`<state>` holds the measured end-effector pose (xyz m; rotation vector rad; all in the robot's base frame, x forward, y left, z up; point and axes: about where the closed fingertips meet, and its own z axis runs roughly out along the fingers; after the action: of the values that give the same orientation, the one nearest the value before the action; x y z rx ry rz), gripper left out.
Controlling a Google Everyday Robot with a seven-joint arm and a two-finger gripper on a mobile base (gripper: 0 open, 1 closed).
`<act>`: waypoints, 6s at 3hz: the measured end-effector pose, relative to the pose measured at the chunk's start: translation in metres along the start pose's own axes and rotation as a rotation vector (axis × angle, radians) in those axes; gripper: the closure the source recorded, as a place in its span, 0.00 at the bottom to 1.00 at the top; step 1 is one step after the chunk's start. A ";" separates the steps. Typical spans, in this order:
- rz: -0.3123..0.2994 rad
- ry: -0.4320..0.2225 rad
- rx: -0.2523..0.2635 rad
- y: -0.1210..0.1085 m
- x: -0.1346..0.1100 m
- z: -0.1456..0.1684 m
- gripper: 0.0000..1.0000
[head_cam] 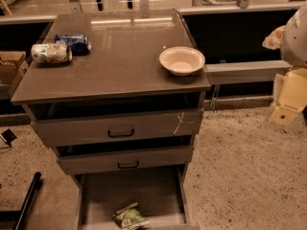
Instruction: Pick green jalapeno chip bag from bottom drawer and place on counter
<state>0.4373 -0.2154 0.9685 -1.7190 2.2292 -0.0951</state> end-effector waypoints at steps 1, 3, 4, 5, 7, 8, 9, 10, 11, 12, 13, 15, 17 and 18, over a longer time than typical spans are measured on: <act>0.000 0.000 0.000 0.000 0.000 0.000 0.00; -0.049 -0.097 -0.009 0.021 -0.025 0.032 0.00; -0.038 -0.157 -0.092 0.051 -0.043 0.122 0.00; -0.013 -0.261 -0.196 0.074 -0.037 0.197 0.00; -0.091 -0.281 -0.249 0.078 -0.039 0.225 0.00; -0.100 -0.353 -0.323 0.102 -0.050 0.268 0.00; -0.212 -0.461 -0.400 0.147 -0.072 0.366 0.00; -0.275 -0.565 -0.391 0.168 -0.083 0.420 0.00; -0.295 -0.587 -0.375 0.170 -0.080 0.428 0.00; -0.344 -0.598 -0.398 0.176 -0.085 0.427 0.00; -0.387 -0.610 -0.373 0.174 -0.089 0.465 0.00; -0.363 -0.644 -0.357 0.177 -0.114 0.606 0.00; -0.434 -0.832 -0.442 0.211 -0.132 0.675 0.00; -0.459 -0.861 -0.450 0.216 -0.132 0.679 0.00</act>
Offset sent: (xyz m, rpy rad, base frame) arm -0.0099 0.0269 0.0085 0.0157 -0.0798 0.1195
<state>0.4644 0.0658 0.3012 -1.9334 1.2601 0.9200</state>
